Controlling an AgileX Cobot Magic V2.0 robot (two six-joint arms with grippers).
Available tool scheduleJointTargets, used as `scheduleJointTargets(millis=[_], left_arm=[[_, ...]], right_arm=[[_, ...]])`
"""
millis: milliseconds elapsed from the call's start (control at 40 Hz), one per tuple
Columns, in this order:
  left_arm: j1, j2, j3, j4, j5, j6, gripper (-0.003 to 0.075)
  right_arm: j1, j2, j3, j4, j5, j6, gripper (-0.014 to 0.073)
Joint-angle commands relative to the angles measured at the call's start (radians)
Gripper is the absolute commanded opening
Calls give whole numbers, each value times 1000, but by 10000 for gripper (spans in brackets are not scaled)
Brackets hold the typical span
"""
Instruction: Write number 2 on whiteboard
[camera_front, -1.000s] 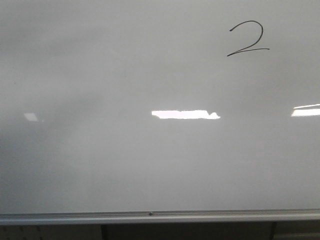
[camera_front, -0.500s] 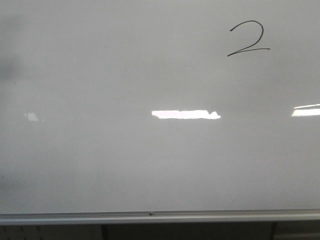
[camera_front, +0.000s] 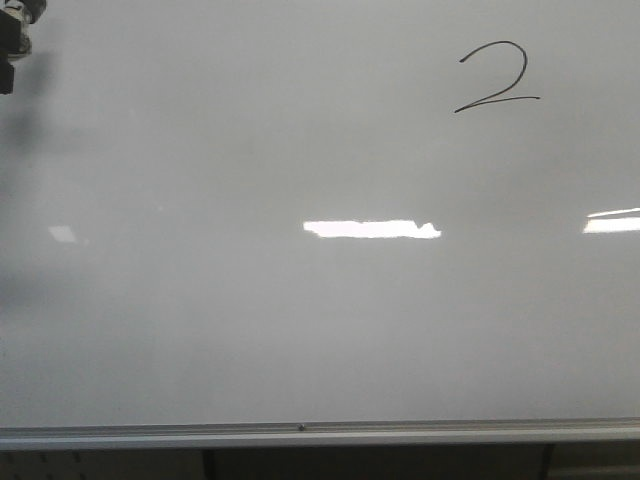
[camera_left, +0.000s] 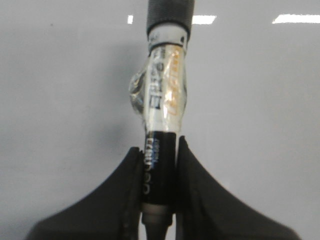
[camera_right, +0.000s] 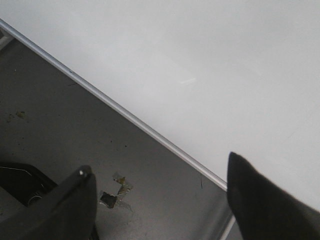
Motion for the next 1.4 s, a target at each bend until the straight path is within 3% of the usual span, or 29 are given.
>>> scheduleJointTargets(millis=[0,250,700,775,925,1075,1200,1375], left_arm=[[4,14,-27,-10,-158,-9,41],[30,98,-27,-70,-229,-9,55],[44,210,-27,-62,-307,3,173],[44,212,-27,-53,-299,3,232],[44,212,-27,-39,-289,3,433],[44,153,-29,-11,-160,22,462],[44,49,-38,56,26,22,462],[44,-113,-103,113,317,22,462]], right_arm=[[-6,-9,-30,23,-54,0,561],[-6,-9,-30,23,-54,0,561],[-6,-9,-30,23,-58,0,561],[-6,-9,-30,24,-56,0,561],[-6,-9,-30,34,-57,0,561],[-6,-9,-30,29,-60,0,561],[-6,-10,-34,29,-42,10,561],[-6,-10,-83,13,-5,167,561]])
